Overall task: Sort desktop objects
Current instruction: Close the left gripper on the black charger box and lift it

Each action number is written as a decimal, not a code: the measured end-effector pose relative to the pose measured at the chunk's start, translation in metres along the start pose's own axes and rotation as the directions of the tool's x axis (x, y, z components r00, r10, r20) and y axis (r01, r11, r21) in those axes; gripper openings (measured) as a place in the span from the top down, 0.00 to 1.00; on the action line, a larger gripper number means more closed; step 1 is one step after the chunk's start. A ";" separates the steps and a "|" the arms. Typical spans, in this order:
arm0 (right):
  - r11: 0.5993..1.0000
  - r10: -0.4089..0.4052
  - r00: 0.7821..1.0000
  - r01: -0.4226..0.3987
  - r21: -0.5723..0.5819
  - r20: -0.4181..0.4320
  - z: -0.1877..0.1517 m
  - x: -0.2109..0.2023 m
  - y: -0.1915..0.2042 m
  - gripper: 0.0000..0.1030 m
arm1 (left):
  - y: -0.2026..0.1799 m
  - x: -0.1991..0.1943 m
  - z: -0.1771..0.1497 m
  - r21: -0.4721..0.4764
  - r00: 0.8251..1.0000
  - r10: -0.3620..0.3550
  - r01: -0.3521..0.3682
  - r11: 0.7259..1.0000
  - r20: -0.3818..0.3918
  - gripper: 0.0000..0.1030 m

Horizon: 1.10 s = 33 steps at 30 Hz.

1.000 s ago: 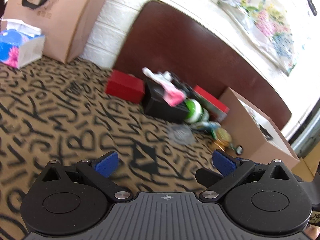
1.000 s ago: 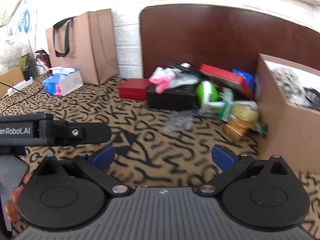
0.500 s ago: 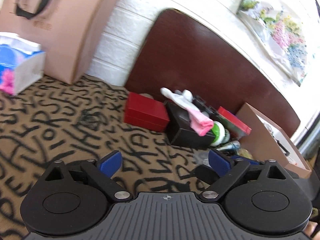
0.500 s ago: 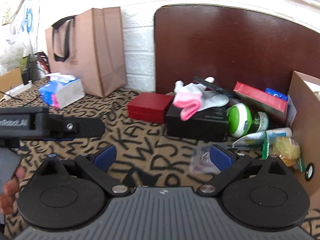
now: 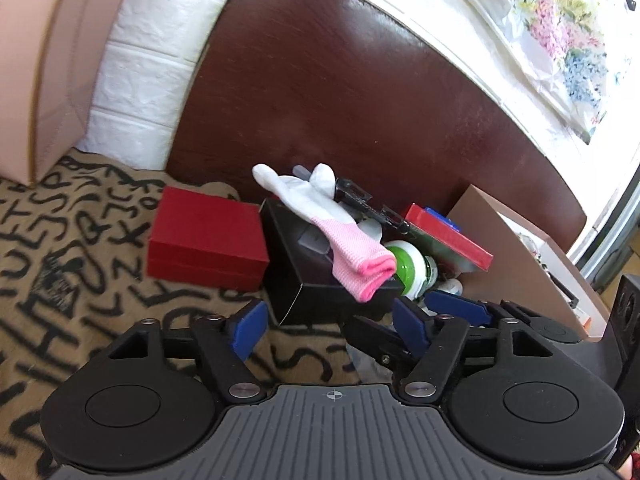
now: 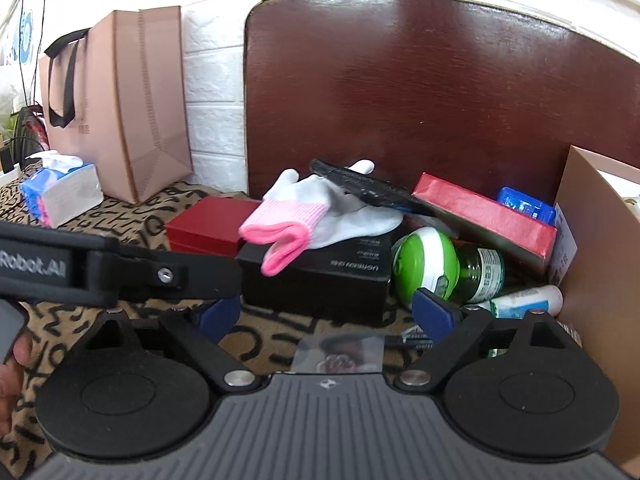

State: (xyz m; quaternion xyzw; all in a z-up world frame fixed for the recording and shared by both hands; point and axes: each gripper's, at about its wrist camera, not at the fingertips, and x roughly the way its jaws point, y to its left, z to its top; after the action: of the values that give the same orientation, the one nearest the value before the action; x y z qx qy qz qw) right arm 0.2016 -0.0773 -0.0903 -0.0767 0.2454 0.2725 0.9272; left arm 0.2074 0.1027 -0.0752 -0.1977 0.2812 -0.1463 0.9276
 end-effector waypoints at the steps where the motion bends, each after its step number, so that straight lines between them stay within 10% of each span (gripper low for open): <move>1: 1.000 0.005 1.000 -0.005 -0.001 0.004 0.000 0.002 -0.001 0.10 | 0.000 0.005 0.001 -0.008 1.000 -0.001 0.001 1.000 -0.004 0.28; 18: 0.999 0.049 0.999 -0.050 -0.013 -0.022 0.001 0.030 -0.007 0.29 | 0.008 0.035 0.008 -0.093 0.999 0.052 -0.051 0.994 0.012 0.42; 33: 0.995 0.103 0.994 -0.103 -0.013 -0.022 -0.005 -0.041 0.012 0.33 | -0.025 -0.046 -0.025 -0.064 0.995 0.094 -0.091 0.994 0.030 0.45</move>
State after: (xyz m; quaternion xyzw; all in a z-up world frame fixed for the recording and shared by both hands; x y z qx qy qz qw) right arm 0.1631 -0.0879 -0.0745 -0.0732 0.2569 0.3208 0.9087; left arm 0.1520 0.0910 -0.0618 -0.2157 0.2794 -0.0911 0.9312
